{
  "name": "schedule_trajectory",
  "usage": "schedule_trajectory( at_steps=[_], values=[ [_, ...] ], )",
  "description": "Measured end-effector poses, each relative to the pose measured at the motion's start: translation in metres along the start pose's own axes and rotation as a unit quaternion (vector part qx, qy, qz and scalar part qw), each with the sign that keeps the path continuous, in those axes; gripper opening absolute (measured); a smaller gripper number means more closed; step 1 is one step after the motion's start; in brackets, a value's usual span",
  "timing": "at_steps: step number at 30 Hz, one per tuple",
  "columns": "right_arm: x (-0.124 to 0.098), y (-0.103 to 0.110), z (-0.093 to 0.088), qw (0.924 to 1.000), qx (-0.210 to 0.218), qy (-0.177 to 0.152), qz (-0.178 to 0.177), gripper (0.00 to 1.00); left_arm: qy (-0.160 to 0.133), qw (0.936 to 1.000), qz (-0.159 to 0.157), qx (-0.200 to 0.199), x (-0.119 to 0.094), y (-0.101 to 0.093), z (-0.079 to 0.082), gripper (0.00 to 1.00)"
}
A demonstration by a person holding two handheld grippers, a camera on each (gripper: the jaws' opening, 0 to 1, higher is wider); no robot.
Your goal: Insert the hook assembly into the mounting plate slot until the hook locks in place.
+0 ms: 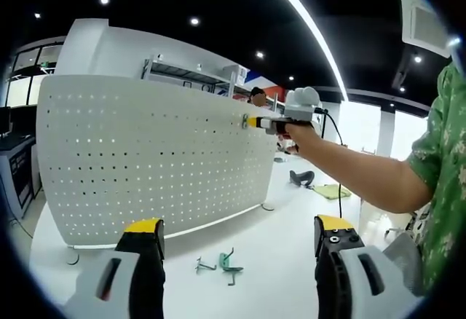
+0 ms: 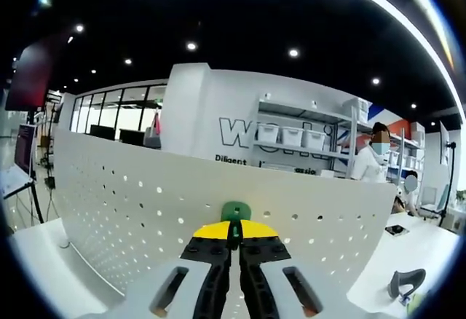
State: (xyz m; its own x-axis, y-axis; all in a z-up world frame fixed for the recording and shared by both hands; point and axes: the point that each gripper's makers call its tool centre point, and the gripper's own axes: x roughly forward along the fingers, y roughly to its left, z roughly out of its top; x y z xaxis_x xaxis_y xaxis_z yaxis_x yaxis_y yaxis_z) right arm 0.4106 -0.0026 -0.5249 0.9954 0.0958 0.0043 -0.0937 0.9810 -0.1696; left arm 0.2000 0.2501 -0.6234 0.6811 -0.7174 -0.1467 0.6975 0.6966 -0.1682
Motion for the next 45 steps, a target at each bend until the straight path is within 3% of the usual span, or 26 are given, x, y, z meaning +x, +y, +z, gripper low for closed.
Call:
schedule_trajectory(
  at_steps=[5, 20, 29, 31, 36, 45],
  values=[
    [0.005, -0.002, -0.002, 0.9997, 0.021, 0.011, -0.002, 0.01, 0.0, 1.0, -0.001, 0.0, 0.0, 0.0, 0.001, 0.87],
    [0.005, -0.002, 0.008, 0.9995, 0.028, -0.012, -0.011, 0.02, 0.001, 1.0, -0.001, -0.003, 0.001, 0.001, -0.002, 0.86],
    [0.006, 0.0, 0.013, 0.9997, 0.006, -0.019, -0.014, 0.02, 0.002, 1.0, 0.0, -0.004, 0.0, 0.002, -0.003, 0.86],
    [0.005, 0.001, 0.014, 0.9995, -0.021, -0.016, -0.015, 0.01, 0.002, 1.0, 0.0, -0.004, 0.0, 0.002, -0.004, 0.86],
    [0.004, 0.001, 0.008, 0.9997, 0.003, -0.023, -0.009, 0.01, -0.001, 1.0, 0.0, -0.006, 0.001, 0.002, -0.002, 0.86],
    [0.004, 0.001, 0.006, 0.9998, -0.005, -0.02, -0.002, 0.02, 0.0, 1.0, 0.001, -0.005, 0.0, 0.003, -0.002, 0.85]
  ],
)
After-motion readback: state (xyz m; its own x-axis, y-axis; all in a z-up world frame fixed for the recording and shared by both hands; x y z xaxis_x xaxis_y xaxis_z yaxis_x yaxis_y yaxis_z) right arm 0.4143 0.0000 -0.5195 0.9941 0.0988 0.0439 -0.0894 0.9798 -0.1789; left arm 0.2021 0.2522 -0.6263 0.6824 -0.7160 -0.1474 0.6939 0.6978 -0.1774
